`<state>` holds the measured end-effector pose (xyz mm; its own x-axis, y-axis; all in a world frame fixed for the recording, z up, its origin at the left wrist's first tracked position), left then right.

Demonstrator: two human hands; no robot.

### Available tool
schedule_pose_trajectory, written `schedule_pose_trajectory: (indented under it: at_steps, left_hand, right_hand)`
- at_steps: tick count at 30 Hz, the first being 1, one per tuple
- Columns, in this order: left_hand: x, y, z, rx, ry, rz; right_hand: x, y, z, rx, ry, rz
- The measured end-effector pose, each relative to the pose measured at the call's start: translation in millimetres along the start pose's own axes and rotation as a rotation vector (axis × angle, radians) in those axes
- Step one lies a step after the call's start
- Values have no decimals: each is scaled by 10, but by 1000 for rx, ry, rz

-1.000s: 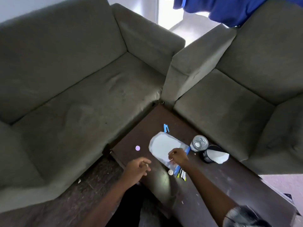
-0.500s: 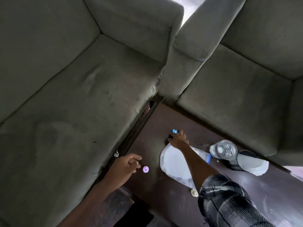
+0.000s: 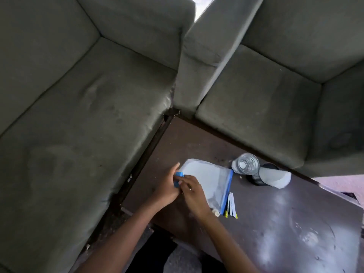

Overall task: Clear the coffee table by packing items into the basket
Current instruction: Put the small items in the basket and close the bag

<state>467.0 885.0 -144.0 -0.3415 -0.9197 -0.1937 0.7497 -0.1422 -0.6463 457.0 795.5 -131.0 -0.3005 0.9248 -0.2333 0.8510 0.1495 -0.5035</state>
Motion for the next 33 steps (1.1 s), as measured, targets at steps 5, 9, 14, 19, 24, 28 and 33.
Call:
schedule_pose_trajectory:
  at_steps: [5,9,14,19,24,28,33]
  left_hand:
    - [456,-171,-234,-146,-4,-13]
    - [665,-304,-318,-214,-152,-28]
    - [805,-348,-355,-219,-151,-29]
    - [971,-433,-459,-258,-206,-26]
    - [1069,-539,-532,-284,-237,-9]
    - [1199,-645,-391,-278,-223,-14]
    - [1478,-733,14,-245,-188,-70]
  right_hand:
    - [-341,-514,630,242,451,-55]
    - [-1171,-574,1599,530,164,367]
    - [-1342,-495,2443,702,-261,216]
    - [-1233,-376,2459,640,-319,237]
    - [-1287,-437,2385,624,-294,278]
    - [-1451,-695,2288,625,-133,321]
    - [-1829,-1237,1943,479,-2,411]
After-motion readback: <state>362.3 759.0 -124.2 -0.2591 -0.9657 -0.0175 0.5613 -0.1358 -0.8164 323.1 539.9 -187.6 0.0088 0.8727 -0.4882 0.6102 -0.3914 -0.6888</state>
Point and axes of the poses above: each hand's wrist, its own y-axis towards the middle knuckle, its own x-axis out of the palm, z = x × y, the point moved 8 cm from there along y, towards the middle knuckle, and after that the axes turned 4 degrees about -z, right-handed, at the moved point
